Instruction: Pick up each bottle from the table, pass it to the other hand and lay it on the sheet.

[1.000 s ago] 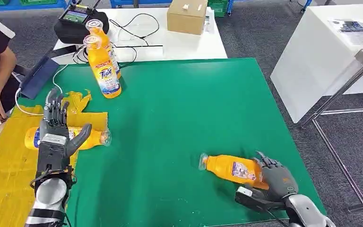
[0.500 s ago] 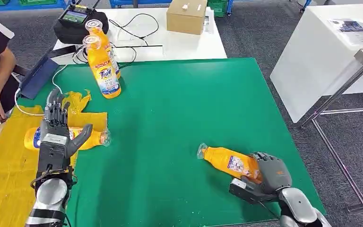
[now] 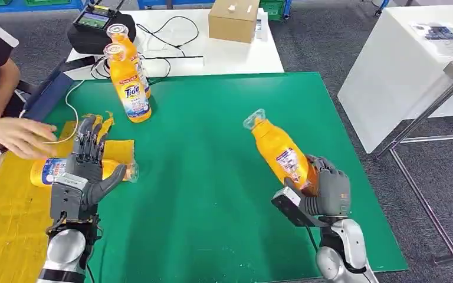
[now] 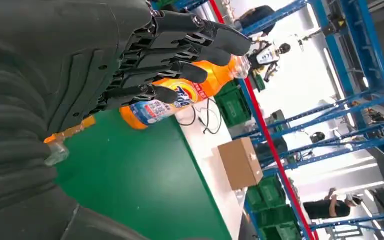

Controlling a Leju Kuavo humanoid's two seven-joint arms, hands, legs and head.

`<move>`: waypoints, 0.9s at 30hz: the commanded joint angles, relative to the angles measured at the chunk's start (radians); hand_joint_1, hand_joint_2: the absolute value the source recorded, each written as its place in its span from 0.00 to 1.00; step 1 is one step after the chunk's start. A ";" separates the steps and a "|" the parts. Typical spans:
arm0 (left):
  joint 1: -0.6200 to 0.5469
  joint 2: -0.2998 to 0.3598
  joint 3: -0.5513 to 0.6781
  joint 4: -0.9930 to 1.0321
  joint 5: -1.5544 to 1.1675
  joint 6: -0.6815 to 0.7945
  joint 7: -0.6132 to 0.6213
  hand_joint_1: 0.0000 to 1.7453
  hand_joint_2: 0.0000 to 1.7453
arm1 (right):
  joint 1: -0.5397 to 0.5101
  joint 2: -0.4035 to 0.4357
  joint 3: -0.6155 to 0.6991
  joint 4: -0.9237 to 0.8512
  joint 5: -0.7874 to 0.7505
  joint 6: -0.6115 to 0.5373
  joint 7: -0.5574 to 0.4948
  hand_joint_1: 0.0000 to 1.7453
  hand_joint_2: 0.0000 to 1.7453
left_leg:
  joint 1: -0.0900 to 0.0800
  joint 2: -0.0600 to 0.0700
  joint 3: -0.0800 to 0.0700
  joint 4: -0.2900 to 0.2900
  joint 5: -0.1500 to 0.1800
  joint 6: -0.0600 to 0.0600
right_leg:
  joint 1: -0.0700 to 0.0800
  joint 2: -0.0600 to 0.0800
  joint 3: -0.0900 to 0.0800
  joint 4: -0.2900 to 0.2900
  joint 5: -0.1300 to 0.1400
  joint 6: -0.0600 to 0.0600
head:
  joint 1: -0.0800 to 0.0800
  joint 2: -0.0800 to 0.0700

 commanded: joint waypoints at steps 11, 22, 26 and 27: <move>-0.065 0.050 -0.228 0.083 0.072 -0.205 0.033 0.00 1.00 | -0.191 0.199 0.032 0.099 -0.204 -0.079 -0.128 1.00 1.00 | 0.000 0.004 0.006 -0.002 -0.001 0.001 | 0.001 0.000 0.004 -0.002 0.000 -0.003 | 0.000 0.000; -0.141 0.045 -0.302 0.176 0.166 -0.326 0.029 0.00 1.00 | -0.253 0.256 0.142 0.152 -0.399 0.022 -0.265 1.00 1.00 | 0.000 0.003 0.006 -0.002 0.000 0.001 | 0.001 -0.001 0.005 -0.001 0.000 -0.003 | 0.000 0.000; -0.170 0.056 -0.348 0.222 0.192 -0.377 0.022 0.00 1.00 | -0.267 0.256 0.197 0.162 -0.422 0.038 -0.305 1.00 1.00 | 0.000 0.003 0.010 -0.004 -0.001 0.002 | 0.002 -0.002 0.009 -0.003 0.000 -0.004 | 0.000 0.000; -0.181 0.058 -0.364 0.238 0.192 -0.389 0.020 0.00 1.00 | -0.272 0.255 0.215 0.167 -0.429 0.051 -0.316 1.00 1.00 | 0.000 0.002 0.004 -0.002 0.000 0.001 | 0.001 -0.001 0.003 -0.001 0.000 -0.002 | 0.000 0.000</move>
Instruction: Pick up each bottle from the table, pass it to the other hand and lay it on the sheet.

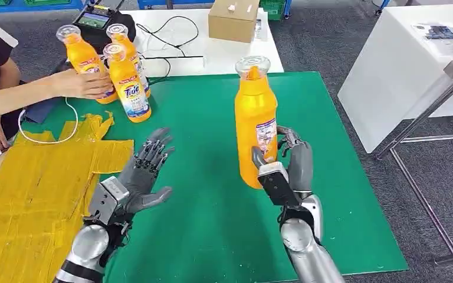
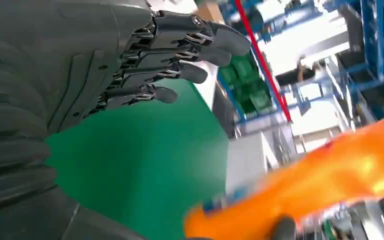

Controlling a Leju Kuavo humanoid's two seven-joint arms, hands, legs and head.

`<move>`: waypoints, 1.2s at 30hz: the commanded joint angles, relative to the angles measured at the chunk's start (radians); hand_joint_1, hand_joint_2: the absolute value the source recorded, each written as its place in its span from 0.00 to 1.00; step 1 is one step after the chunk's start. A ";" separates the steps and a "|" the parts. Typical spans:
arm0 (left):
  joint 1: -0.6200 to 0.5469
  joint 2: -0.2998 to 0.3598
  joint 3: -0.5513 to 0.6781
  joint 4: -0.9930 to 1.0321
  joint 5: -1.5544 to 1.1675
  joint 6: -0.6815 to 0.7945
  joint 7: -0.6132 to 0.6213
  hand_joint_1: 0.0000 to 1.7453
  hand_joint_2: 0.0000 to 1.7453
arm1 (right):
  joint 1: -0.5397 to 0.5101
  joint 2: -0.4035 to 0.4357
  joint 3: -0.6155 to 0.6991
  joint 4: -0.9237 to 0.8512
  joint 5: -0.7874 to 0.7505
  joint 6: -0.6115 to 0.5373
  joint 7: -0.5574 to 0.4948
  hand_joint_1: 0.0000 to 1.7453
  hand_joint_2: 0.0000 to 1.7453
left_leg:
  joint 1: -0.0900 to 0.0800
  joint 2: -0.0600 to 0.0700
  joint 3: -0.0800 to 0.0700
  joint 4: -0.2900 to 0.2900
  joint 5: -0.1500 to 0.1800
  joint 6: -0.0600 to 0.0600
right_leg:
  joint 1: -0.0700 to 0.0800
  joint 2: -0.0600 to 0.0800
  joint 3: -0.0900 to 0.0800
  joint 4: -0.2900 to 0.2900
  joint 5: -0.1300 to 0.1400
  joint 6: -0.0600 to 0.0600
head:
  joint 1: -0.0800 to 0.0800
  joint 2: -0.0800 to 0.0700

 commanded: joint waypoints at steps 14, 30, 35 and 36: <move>-0.161 0.020 -0.162 0.250 0.082 -0.102 -0.004 0.00 1.00 | -0.113 0.042 0.289 0.203 -0.013 0.115 -0.111 0.98 1.00 | 0.000 0.001 0.003 -0.001 0.000 0.001 | 0.000 -0.002 0.003 -0.001 0.000 -0.002 | 0.000 0.000; -0.187 -0.025 -0.091 0.318 0.200 -0.105 0.033 0.00 1.00 | -0.158 0.063 0.521 0.394 0.051 0.178 -0.089 0.97 1.00 | 0.001 0.001 0.007 -0.002 -0.001 0.001 | 0.002 -0.003 0.006 -0.002 -0.001 -0.003 | 0.000 0.000; -0.180 -0.031 -0.076 0.312 0.218 -0.102 0.037 0.00 1.00 | -0.163 0.060 0.531 0.417 0.059 0.179 -0.080 0.98 1.00 | 0.001 0.000 0.004 -0.001 0.000 0.001 | 0.001 -0.003 0.004 -0.002 -0.001 -0.002 | 0.000 0.000; -0.180 -0.031 -0.076 0.312 0.218 -0.102 0.037 0.00 1.00 | -0.163 0.060 0.531 0.417 0.059 0.179 -0.080 0.98 1.00 | 0.001 0.000 0.002 -0.001 0.000 0.001 | 0.001 -0.003 0.002 -0.001 0.000 -0.001 | 0.000 0.000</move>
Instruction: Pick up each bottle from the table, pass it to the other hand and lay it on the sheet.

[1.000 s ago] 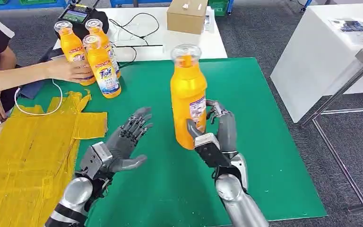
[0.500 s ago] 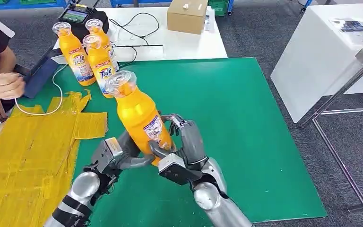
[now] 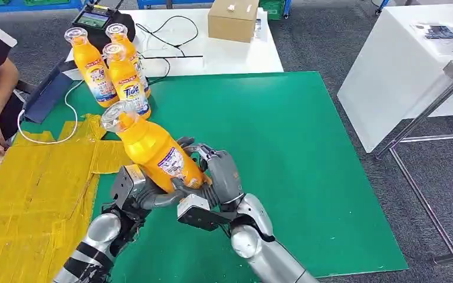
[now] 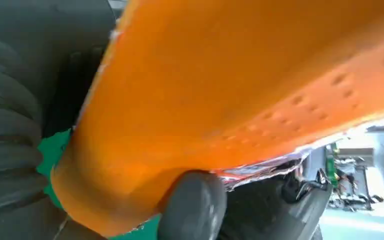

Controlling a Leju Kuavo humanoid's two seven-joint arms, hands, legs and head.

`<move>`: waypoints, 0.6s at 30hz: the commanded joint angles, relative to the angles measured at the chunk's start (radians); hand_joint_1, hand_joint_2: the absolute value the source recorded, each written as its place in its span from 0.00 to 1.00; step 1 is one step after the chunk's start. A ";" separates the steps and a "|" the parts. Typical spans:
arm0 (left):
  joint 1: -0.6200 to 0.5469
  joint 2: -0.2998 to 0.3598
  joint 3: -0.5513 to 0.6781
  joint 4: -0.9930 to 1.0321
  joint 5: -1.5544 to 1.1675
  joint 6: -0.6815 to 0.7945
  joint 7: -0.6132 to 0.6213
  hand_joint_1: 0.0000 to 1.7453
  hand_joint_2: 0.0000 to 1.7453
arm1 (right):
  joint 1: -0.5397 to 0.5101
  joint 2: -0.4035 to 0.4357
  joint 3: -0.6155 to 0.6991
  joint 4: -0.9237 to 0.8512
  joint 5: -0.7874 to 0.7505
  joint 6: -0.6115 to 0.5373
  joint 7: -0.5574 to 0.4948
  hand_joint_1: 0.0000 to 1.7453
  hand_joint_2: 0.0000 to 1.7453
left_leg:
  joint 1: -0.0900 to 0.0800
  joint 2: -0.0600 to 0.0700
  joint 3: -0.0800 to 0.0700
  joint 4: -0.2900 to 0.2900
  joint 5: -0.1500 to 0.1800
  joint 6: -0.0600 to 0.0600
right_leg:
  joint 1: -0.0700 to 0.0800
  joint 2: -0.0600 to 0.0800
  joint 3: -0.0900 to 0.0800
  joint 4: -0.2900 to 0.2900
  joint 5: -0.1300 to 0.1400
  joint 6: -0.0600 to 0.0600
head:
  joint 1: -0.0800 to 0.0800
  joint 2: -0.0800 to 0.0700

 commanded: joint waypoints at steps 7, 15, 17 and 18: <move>-0.062 -0.042 0.027 0.074 0.021 0.005 0.014 0.00 1.00 | -0.020 -0.001 0.152 0.155 0.027 0.036 0.005 0.96 1.00 | 0.001 -0.002 0.004 -0.001 -0.001 0.001 | 0.002 -0.005 0.005 -0.002 -0.001 -0.002 | 0.001 0.000; -0.043 -0.062 0.066 0.043 0.082 0.013 0.026 1.00 1.00 | -0.028 -0.002 0.179 0.208 0.074 0.026 0.029 1.00 1.00 | 0.000 -0.002 0.003 -0.001 0.000 0.001 | 0.001 -0.004 0.003 -0.001 -0.001 -0.002 | 0.000 0.000; -0.039 -0.065 0.070 0.043 0.091 0.013 0.024 1.00 1.00 | -0.030 -0.002 0.183 0.218 0.080 0.027 0.034 1.00 1.00 | 0.001 -0.002 0.003 -0.001 -0.001 0.001 | 0.002 -0.005 0.004 -0.001 -0.001 -0.002 | 0.000 0.000; -0.035 -0.067 0.074 0.040 0.098 0.014 0.023 1.00 1.00 | -0.031 -0.002 0.187 0.223 0.088 0.023 0.038 1.00 1.00 | 0.001 -0.001 0.002 -0.001 0.000 0.001 | 0.001 -0.004 0.002 -0.001 -0.001 -0.001 | 0.000 0.000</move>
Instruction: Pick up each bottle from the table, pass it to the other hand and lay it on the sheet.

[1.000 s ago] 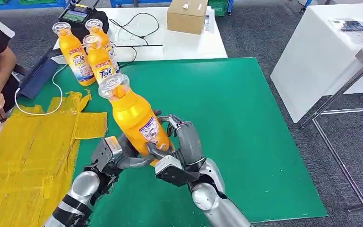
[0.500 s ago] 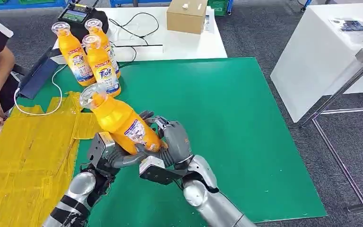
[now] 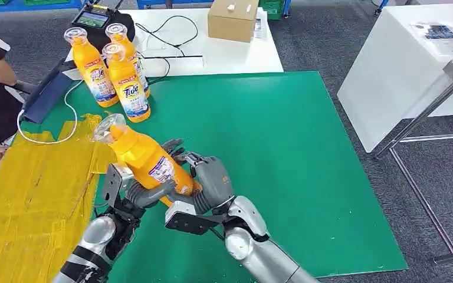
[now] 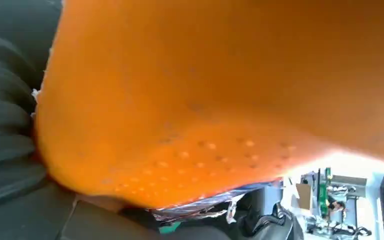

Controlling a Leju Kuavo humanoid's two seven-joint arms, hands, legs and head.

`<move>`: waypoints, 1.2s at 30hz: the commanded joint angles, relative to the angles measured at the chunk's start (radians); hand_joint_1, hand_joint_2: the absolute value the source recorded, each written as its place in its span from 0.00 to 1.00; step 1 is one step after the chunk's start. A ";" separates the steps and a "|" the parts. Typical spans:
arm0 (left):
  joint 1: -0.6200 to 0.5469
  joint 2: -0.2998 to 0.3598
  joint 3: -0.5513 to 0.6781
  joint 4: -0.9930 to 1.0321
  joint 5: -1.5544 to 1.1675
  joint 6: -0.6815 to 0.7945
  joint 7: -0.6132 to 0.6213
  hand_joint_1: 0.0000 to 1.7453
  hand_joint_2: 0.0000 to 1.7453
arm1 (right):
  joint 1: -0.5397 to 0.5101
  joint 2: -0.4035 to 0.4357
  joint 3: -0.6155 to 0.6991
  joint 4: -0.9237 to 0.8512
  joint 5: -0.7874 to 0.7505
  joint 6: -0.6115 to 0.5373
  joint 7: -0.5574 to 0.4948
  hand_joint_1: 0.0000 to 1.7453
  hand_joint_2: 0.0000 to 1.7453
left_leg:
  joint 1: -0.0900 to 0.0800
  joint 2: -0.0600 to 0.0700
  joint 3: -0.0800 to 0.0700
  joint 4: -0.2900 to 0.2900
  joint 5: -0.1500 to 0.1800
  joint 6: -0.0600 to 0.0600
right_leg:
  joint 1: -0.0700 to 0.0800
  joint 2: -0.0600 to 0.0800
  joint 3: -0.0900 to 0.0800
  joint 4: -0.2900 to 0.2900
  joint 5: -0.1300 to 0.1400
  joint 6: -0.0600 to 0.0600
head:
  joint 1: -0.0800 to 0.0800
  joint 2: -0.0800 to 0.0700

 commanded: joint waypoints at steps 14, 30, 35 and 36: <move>-0.068 -0.063 0.034 0.020 0.037 0.008 0.008 1.00 1.00 | -0.010 0.002 0.138 0.147 0.051 0.018 0.011 1.00 1.00 | 0.001 -0.003 0.002 -0.001 0.000 0.001 | 0.001 -0.005 0.003 -0.001 -0.001 -0.002 | 0.000 0.000; -0.042 -0.036 0.075 -0.030 -0.028 0.105 0.000 1.00 1.00 | 0.102 -0.045 0.008 -0.193 -0.063 -0.084 -0.025 0.00 1.00 | 0.000 0.000 0.000 0.000 0.000 0.001 | 0.001 -0.003 0.001 0.000 -0.001 -0.001 | 0.000 0.000; -0.030 -0.032 0.096 -0.061 -0.039 0.131 -0.004 1.00 1.00 | 0.139 -0.059 -0.020 -0.286 -0.067 -0.103 -0.036 0.00 1.00 | 0.000 0.001 0.001 0.000 -0.001 0.001 | 0.001 -0.002 0.002 0.000 -0.001 -0.002 | 0.000 0.000; -0.026 -0.031 0.104 -0.067 -0.038 0.137 -0.004 1.00 1.00 | 0.144 -0.058 -0.025 -0.292 -0.068 -0.107 -0.039 0.00 1.00 | 0.000 0.001 0.000 0.000 0.000 0.001 | 0.001 -0.001 0.000 0.000 0.000 -0.001 | 0.000 0.000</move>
